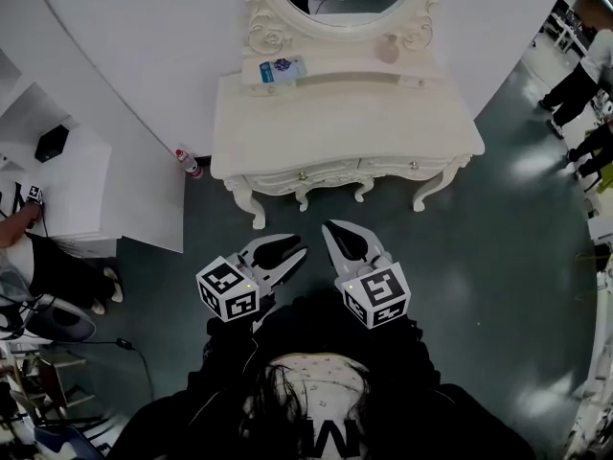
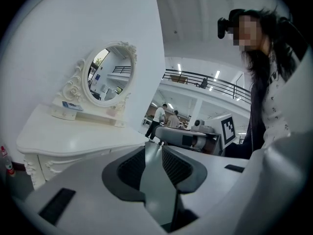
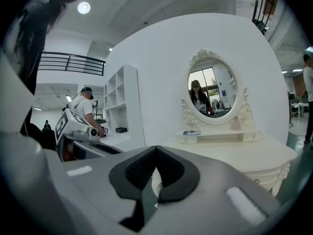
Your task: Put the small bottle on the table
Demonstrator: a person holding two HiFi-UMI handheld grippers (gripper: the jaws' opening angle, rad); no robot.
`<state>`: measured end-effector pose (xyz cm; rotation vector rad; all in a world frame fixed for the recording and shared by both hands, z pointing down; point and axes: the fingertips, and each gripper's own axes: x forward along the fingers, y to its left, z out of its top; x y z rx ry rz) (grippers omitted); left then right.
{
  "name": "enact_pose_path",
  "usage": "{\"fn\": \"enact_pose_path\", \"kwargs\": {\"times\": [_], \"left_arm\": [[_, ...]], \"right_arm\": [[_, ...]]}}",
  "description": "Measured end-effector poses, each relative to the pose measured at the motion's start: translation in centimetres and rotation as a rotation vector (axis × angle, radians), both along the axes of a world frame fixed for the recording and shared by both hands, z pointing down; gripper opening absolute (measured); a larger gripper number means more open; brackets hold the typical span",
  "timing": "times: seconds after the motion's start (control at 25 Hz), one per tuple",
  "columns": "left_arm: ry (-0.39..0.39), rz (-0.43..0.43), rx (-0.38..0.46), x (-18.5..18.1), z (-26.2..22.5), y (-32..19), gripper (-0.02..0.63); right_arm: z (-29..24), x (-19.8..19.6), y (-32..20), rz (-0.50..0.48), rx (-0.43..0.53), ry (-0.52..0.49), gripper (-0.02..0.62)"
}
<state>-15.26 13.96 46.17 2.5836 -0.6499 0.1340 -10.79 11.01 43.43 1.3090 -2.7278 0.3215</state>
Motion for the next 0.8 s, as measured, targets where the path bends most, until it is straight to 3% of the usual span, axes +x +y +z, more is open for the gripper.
{"fn": "enact_pose_path", "kwargs": {"times": [0.8], "left_arm": [[0.028,0.076,-0.009,-2.8,0.5,3.0,0.109]], "right_arm": [[0.1,-3.7,2.9,0.030,-0.003,0.041,0.009]]}}
